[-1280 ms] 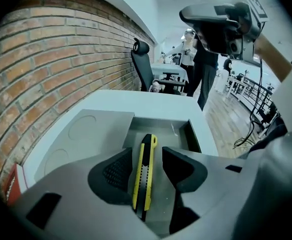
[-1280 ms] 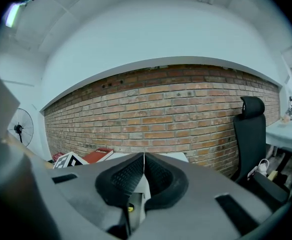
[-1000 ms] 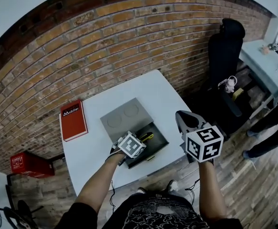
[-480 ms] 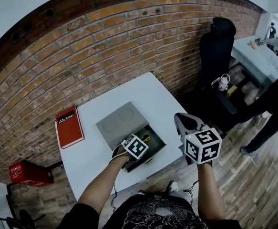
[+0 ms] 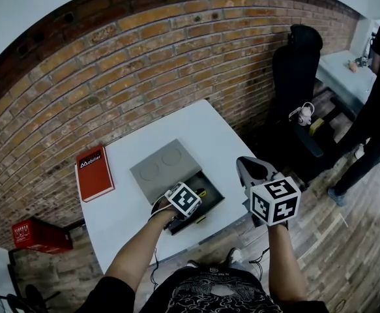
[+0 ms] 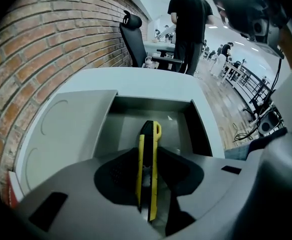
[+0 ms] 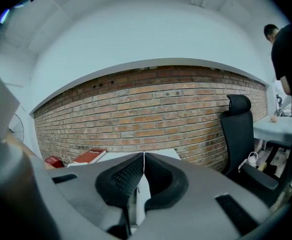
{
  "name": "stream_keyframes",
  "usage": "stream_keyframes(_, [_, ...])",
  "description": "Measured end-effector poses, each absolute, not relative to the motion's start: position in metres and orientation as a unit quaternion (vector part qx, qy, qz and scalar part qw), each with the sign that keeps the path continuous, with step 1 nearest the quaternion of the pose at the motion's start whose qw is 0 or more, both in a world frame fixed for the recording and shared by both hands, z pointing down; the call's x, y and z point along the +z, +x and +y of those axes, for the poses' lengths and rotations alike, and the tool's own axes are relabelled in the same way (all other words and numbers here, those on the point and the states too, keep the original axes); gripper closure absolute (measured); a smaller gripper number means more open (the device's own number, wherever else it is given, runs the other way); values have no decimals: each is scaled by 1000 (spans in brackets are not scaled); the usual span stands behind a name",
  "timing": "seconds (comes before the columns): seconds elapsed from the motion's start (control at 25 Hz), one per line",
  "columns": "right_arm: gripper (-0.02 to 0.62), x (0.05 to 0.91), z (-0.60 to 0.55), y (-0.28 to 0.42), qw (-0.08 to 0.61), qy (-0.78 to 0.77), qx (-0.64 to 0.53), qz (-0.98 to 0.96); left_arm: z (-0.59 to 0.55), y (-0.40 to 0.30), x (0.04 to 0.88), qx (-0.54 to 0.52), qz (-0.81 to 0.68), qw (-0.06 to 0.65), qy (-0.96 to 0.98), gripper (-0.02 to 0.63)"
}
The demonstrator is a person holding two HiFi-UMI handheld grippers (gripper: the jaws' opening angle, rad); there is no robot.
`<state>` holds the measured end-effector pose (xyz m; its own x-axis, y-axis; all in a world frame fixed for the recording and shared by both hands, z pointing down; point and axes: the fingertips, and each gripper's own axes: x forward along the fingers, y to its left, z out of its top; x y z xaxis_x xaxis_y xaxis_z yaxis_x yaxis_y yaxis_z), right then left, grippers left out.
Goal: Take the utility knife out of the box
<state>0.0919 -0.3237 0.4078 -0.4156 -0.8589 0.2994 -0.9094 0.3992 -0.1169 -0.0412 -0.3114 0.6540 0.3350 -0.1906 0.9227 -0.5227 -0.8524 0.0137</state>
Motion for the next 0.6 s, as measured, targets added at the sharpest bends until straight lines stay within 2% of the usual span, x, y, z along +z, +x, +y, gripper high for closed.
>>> stream_keyframes(0.28, [575, 407, -323, 96, 94, 527, 131, -834, -311, -46, 654, 527, -238, 183, 795, 477])
stream_keyframes(0.6, [574, 402, -327, 91, 91, 509, 126, -847, -318, -46, 625, 478, -283, 169, 814, 477])
